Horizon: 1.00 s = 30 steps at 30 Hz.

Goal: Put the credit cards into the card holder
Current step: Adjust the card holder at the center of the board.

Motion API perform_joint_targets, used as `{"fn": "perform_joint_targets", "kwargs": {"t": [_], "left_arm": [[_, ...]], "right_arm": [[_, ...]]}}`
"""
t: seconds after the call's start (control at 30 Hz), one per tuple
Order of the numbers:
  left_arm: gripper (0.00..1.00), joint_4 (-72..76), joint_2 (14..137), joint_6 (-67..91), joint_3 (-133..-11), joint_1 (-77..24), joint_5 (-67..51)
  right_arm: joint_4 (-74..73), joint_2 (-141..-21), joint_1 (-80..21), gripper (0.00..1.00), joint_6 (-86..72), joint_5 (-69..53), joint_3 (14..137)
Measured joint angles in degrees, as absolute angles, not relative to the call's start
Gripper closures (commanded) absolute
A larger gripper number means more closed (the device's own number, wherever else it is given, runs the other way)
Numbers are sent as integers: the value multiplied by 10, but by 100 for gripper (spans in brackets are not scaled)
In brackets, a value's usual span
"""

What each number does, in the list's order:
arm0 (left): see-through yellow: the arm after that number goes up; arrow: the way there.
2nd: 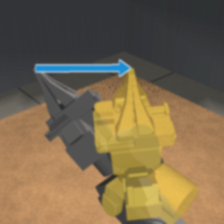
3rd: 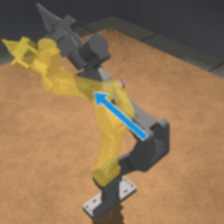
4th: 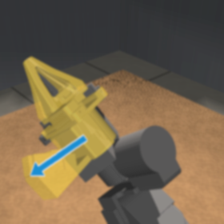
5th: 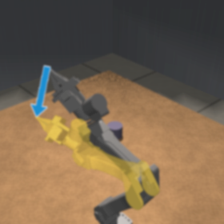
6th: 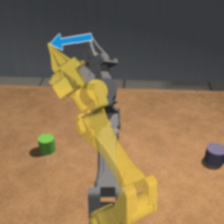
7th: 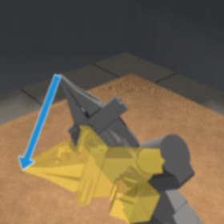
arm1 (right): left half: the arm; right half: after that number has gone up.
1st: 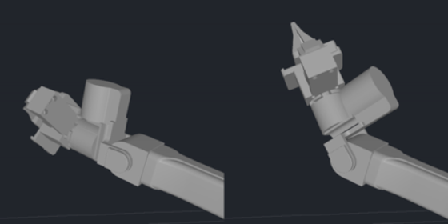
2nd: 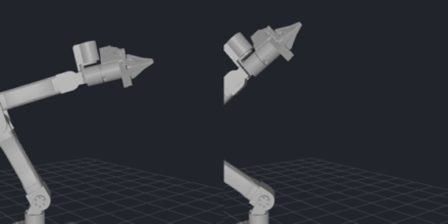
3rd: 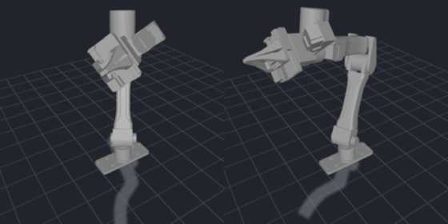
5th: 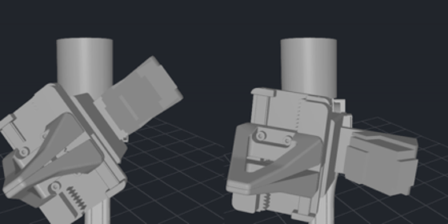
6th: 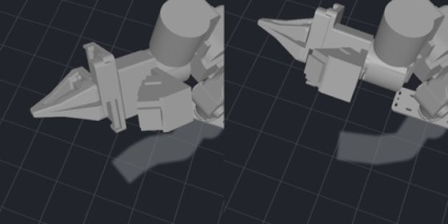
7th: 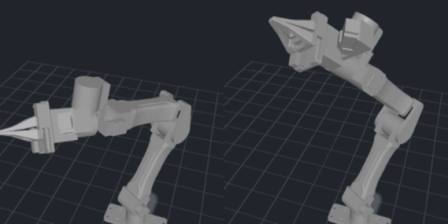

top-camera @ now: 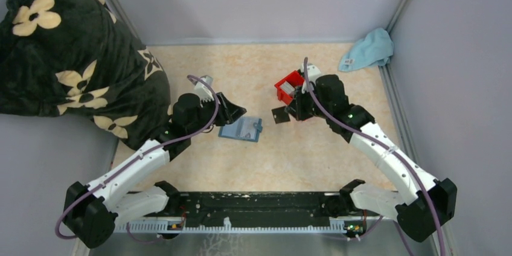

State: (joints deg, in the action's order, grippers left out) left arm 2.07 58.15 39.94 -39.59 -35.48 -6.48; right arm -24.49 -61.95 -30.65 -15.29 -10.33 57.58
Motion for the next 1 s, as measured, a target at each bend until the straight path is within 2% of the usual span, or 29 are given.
{"fn": "perform_joint_targets", "kwargs": {"t": [0.17, 0.43, 0.8, 1.0], "left_arm": [[43, 54, 582, 376, -396, -355, -152], [44, 73, 616, 347, -396, -355, -270], [46, 47, 663, 307, -406, -356, -371], [45, 34, 658, 324, -406, -356, -346]], "right_arm": [[-258, -574, -312, 100, -183, -214, 512], [-234, -551, -338, 100, -213, -325, 466], [-189, -578, -341, 100, -239, -382, 453], [-176, -581, -341, 100, -255, -360, 453]]}}
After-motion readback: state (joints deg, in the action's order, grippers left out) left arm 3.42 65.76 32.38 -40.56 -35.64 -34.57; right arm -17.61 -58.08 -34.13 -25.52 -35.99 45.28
